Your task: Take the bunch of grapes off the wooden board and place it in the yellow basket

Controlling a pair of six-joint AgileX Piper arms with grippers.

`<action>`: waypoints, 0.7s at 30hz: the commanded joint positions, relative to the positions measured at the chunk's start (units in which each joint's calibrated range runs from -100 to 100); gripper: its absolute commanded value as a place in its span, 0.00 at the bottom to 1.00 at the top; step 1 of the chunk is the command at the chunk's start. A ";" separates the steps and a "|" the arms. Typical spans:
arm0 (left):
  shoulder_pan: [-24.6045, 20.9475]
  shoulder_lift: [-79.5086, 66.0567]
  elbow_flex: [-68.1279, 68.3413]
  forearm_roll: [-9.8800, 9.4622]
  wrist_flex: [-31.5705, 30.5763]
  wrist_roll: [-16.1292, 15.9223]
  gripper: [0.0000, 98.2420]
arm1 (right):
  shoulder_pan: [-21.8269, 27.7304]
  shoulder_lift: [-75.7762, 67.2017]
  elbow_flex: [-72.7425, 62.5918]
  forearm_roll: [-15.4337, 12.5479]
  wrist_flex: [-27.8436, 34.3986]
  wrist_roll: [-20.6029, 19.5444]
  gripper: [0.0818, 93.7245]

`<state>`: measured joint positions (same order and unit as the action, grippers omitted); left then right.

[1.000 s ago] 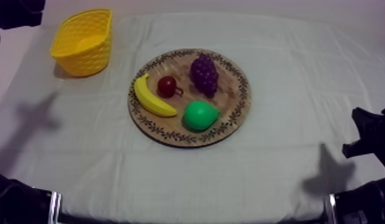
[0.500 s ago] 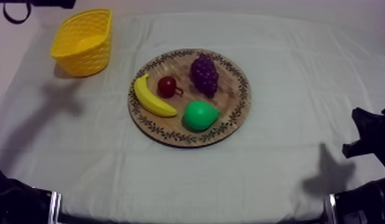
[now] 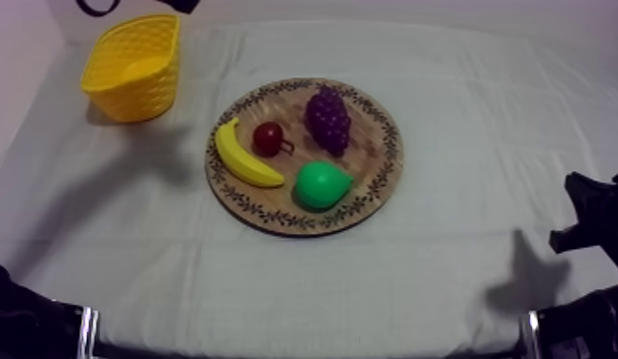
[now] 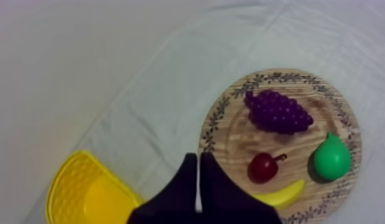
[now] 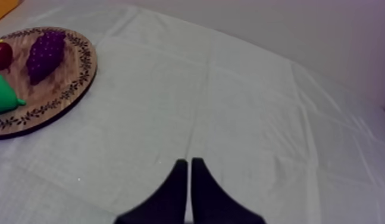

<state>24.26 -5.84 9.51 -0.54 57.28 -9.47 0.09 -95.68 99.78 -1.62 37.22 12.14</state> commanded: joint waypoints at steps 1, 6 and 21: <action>0.89 1.76 -2.82 0.12 0.60 0.06 0.00 | -0.01 0.00 -0.01 -0.02 -0.04 0.04 0.00; 2.74 6.29 -9.06 0.22 1.72 0.54 0.00 | -0.01 0.00 -0.01 -0.02 -0.04 0.04 0.00; 5.54 23.32 -33.60 -0.03 12.45 0.86 0.00 | -0.01 0.00 -0.01 -0.02 -0.04 0.04 0.00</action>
<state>29.75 15.61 -20.96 -0.55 69.07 -8.58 0.09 -95.68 99.78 -1.62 37.22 12.17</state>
